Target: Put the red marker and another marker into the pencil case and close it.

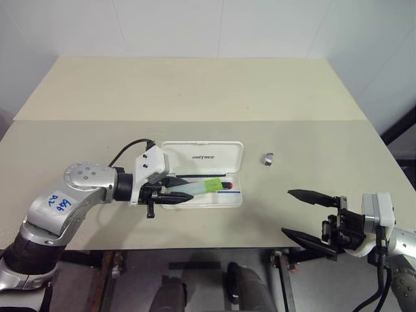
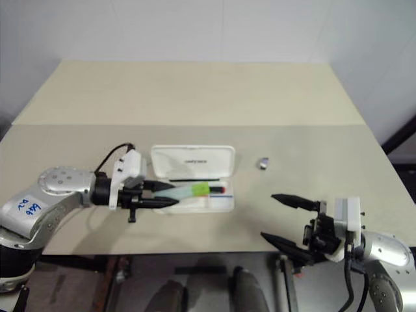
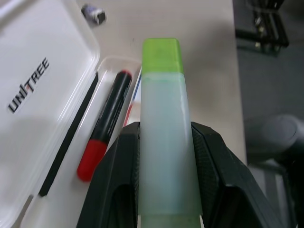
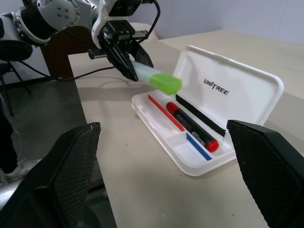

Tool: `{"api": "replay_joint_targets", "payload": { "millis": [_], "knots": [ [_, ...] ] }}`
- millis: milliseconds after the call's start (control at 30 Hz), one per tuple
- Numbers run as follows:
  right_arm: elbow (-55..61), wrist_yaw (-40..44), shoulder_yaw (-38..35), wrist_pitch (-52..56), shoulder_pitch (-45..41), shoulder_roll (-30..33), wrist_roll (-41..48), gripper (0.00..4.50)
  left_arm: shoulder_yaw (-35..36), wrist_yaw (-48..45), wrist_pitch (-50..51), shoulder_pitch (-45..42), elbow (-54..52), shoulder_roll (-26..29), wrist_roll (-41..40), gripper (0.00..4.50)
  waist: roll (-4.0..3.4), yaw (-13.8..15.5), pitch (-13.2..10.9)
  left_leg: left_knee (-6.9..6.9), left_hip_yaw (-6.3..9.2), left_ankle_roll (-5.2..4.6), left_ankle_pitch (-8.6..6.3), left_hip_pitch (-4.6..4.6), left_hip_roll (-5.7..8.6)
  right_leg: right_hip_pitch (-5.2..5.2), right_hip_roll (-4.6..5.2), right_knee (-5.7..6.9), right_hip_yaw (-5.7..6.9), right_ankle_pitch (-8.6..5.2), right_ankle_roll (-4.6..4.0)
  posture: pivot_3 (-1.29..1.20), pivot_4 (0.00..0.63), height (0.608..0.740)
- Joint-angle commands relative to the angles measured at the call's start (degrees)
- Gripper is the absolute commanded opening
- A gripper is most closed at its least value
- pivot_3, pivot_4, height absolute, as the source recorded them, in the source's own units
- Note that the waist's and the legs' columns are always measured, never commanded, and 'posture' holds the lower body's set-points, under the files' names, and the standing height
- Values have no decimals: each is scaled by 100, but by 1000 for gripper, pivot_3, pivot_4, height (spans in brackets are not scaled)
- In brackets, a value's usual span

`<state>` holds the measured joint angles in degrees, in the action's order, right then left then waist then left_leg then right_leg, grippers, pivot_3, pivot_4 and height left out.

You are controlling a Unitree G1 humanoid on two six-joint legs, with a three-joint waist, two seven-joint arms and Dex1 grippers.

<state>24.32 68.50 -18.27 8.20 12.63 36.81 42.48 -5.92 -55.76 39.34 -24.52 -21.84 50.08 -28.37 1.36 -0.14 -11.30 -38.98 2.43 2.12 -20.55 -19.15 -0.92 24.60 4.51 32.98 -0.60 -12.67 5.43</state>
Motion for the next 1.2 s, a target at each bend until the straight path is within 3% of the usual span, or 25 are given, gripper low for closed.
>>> {"api": "replay_joint_targets", "payload": {
  "millis": [33,533,567,833,1033,1200],
  "knots": [
    [24,-12,37,-186,29,-91,-74,4500,-97,-222,-511,-143,243,48,365,1114,0,3,0,0,0,0,0,0,0,0,0,0,0,0,0,0,150,740],
    [185,-231,140,-291,112,-263,-162,4500,-550,-634,-1183,-307,799,-356,994,1114,-1,9,0,-1,1,-1,-1,-1,0,0,0,2,-1,7,18,0,150,740],
    [232,-271,135,-275,124,-267,-146,4500,-558,-598,-1211,-310,851,-384,1056,1833,-1,9,0,-1,1,-1,-1,0,0,0,0,4,-1,7,18,0,150,740],
    [329,-406,104,-232,115,-215,-76,4500,-596,-671,-1283,-347,916,-526,1206,4379,-1,9,0,-2,1,-1,0,0,0,0,0,7,-2,7,20,0,150,740],
    [363,-541,111,-126,-34,-156,-34,4500,-393,-551,-1047,-490,563,-683,983,4447,-1,11,0,-2,1,-1,0,0,0,0,0,8,-2,9,23,0,150,740],
    [251,-938,231,34,-287,-114,-364,4500,569,-12,-814,-759,219,-1502,-115,4447,0,20,0,-8,5,-1,0,-3,1,-2,0,7,-3,20,43,0,150,740]
  ]
}}
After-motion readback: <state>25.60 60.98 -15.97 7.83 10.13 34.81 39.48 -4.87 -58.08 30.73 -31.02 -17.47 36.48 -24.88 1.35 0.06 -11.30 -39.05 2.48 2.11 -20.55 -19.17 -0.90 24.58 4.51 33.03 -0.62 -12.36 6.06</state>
